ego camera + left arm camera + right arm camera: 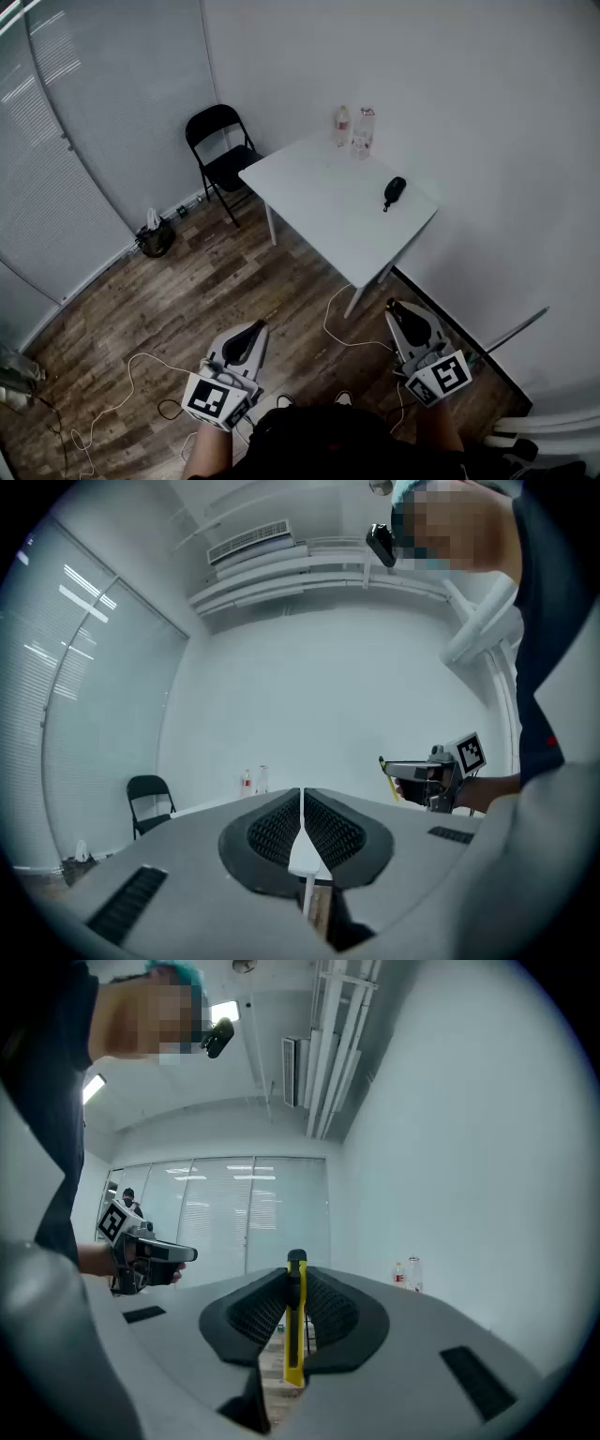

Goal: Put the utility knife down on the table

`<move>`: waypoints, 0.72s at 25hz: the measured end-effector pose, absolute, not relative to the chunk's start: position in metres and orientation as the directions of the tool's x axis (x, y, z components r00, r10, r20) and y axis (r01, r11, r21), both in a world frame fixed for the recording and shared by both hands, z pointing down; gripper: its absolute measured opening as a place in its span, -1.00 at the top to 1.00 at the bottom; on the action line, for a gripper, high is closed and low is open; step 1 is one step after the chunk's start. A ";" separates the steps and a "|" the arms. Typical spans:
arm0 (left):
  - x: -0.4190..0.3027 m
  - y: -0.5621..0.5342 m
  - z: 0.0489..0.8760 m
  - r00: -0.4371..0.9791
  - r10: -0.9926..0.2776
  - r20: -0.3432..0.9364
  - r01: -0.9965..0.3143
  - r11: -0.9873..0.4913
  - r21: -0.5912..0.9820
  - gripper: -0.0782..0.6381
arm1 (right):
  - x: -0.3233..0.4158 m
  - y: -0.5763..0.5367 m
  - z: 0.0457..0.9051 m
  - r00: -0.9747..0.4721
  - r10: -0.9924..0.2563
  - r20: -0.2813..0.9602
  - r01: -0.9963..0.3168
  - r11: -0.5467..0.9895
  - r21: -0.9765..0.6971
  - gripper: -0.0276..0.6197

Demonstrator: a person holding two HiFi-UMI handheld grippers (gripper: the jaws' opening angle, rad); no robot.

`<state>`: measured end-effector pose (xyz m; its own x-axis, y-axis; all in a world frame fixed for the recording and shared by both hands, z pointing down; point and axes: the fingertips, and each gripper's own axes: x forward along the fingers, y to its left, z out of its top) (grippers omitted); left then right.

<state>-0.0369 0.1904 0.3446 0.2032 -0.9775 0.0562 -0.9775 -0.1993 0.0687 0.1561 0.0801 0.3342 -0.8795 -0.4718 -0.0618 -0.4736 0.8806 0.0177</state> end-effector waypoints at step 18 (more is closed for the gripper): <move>-0.028 0.191 0.354 0.202 -0.976 0.086 -0.976 -0.194 0.095 0.70 | 0.160 0.083 0.330 -0.890 -0.447 -0.093 -0.447 0.894 -0.025 0.68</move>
